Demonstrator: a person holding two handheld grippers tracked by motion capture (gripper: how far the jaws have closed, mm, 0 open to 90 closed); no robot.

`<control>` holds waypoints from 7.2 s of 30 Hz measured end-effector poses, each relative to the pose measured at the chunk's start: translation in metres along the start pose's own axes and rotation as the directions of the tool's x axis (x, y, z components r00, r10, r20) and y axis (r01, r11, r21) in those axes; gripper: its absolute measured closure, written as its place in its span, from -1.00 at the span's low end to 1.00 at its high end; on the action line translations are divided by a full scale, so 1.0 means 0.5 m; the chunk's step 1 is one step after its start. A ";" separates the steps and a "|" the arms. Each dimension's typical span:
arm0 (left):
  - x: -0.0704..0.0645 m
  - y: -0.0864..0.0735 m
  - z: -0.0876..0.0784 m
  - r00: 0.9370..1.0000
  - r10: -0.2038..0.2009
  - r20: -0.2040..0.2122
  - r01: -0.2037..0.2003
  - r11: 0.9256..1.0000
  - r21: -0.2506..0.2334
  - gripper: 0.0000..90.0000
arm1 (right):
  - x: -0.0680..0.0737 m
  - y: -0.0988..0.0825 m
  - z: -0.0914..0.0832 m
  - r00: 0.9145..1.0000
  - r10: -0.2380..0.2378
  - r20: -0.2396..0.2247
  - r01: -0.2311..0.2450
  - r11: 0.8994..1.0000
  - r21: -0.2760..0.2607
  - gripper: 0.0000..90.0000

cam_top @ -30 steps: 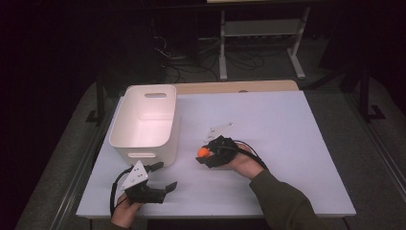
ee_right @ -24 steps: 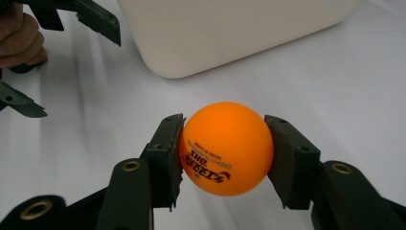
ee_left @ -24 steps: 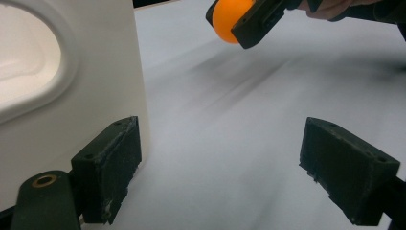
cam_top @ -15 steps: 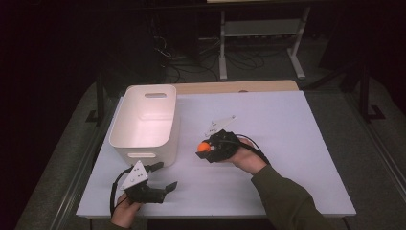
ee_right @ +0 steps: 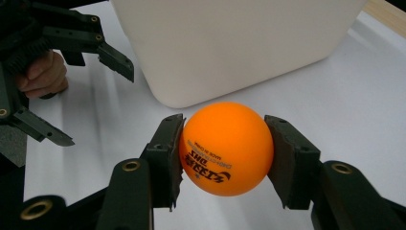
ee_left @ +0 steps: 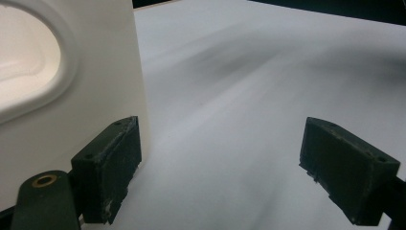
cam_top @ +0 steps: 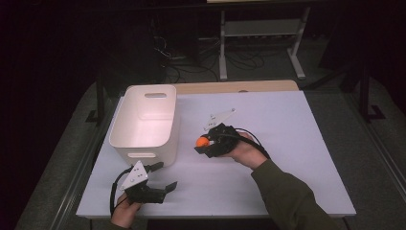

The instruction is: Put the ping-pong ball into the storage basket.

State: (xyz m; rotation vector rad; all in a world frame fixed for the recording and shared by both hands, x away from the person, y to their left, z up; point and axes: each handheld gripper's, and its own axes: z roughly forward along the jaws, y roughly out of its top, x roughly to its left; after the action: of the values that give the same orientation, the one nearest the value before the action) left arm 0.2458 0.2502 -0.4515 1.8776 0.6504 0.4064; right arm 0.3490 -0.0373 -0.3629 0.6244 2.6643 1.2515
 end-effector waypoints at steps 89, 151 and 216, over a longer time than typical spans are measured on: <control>-0.001 0.000 -0.001 1.000 -0.001 0.000 0.001 1.000 -0.006 -0.69 | 0.014 0.230 0.025 0.997 -0.068 -0.040 0.065 0.995 -0.070 0.10; 0.000 0.000 -0.002 1.000 0.006 -0.001 -0.006 1.000 -0.005 -0.69 | 0.048 0.294 0.231 0.989 -0.110 -0.096 0.121 0.985 0.119 0.09; 0.001 -0.001 -0.001 1.000 -0.006 0.000 0.006 1.000 -0.009 -0.69 | -0.058 0.200 0.012 0.999 0.008 0.054 -0.006 1.000 -0.024 -0.58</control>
State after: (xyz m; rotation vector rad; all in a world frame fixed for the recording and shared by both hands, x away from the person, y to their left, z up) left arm 0.2458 0.2512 -0.4516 1.8662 0.6530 0.4046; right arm 0.4082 0.0115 -0.2923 0.6552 2.6024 1.2475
